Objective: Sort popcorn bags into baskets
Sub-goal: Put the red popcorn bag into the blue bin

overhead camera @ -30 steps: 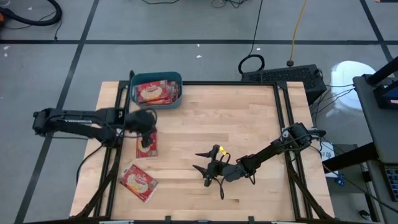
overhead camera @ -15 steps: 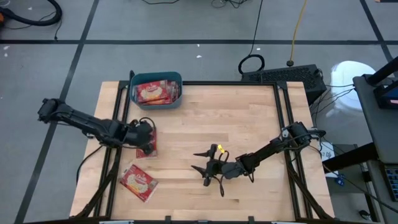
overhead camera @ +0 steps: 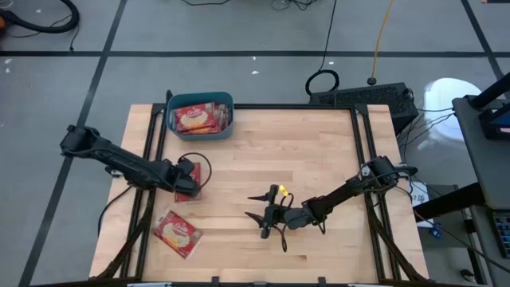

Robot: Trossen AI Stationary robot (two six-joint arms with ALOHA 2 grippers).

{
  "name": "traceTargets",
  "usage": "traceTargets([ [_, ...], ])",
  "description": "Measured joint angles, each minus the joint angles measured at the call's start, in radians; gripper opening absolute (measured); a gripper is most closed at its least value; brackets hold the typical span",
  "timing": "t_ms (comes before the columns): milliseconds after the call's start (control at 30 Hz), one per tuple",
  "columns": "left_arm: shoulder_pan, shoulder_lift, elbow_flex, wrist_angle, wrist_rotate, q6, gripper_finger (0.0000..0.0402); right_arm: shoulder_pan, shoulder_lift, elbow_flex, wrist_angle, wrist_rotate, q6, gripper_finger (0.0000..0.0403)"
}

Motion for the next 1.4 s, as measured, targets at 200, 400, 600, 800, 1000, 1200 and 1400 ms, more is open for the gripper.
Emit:
traceTargets([
  [200, 0.001, 0.071, 0.0, 0.087, 0.004, 0.008, 0.0026, 0.0, 0.0, 0.0, 0.0, 0.0, 0.003, 0.0242],
  [400, 0.002, 0.089, 0.001, 0.284, 0.002, 0.1, 0.0026, 0.0, 0.0, 0.0, 0.0, 0.0, 0.01, 0.0242],
  [600, -0.015, 0.09, -0.001, 0.571, 0.019, 0.305, 0.0026, -0.007, 0.0, 0.0, -0.001, 0.001, 0.138, 0.0242],
  [800, -0.065, 0.078, 0.045, 0.68, 0.095, 0.555, 0.0026, -0.074, 0.0, 0.0, -0.04, -0.036, 0.439, 0.0242],
  [1000, -0.152, 0.075, 0.06, 0.605, 0.059, 0.65, 0.0026, -0.095, 0.0, 0.047, -0.165, -0.127, 0.455, 0.0242],
  [1200, -0.259, 0.075, 0.061, 0.391, -0.08, 0.526, 0.0026, -0.114, 0.0, 0.17, -0.389, -0.131, 0.463, 0.0242],
  [1400, -0.306, 0.083, 0.061, 0.222, -0.184, 0.269, 0.0026, -0.137, 0.0, 0.212, -0.451, -0.161, 0.328, 0.0242],
])
